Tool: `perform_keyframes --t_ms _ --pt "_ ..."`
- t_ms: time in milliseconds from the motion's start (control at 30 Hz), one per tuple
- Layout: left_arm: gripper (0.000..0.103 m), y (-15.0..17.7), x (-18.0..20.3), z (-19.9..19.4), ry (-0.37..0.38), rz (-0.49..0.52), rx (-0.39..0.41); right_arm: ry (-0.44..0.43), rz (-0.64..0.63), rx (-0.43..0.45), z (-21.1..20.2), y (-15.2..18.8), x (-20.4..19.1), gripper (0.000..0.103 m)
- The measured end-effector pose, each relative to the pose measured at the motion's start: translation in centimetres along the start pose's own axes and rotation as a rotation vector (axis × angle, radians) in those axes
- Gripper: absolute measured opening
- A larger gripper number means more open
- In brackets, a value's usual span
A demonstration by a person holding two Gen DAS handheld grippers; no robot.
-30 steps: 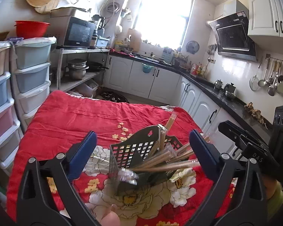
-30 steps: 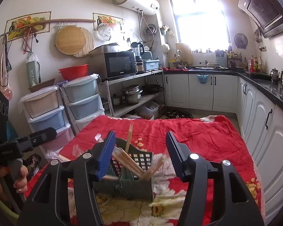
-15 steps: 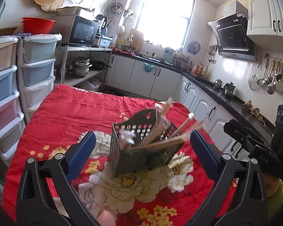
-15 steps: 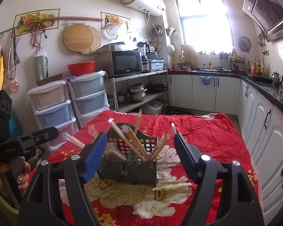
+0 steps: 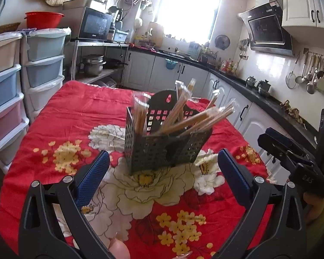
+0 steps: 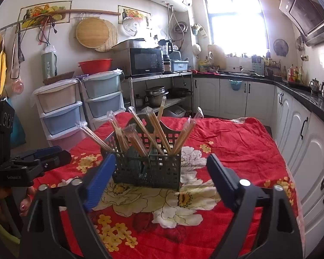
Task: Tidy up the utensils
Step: 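Withdraw both open tools back from the caddy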
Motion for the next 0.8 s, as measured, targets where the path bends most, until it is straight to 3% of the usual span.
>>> perform_keyframes --t_ms 433,800 --pt "0.092 4.4 -0.9 1.0 -0.063 -0.005 -0.030 0.026 0.049 -0.060 0.5 4.8 0.7 0.093" --pt "0.092 5.9 -0.8 0.5 -0.076 -0.011 0.033 0.074 0.027 0.028 -0.8 6.1 0.6 0.096"
Point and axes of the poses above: each gripper's, at about its wrist camera, not at the fingertips, and z roughly the way its jaws point, x to its right, y to its underside, the point moved 10 cm from there along z, roughly the way its jaws point, and after that the axes turned 14 degrees about -y, right-handed, at the moved point
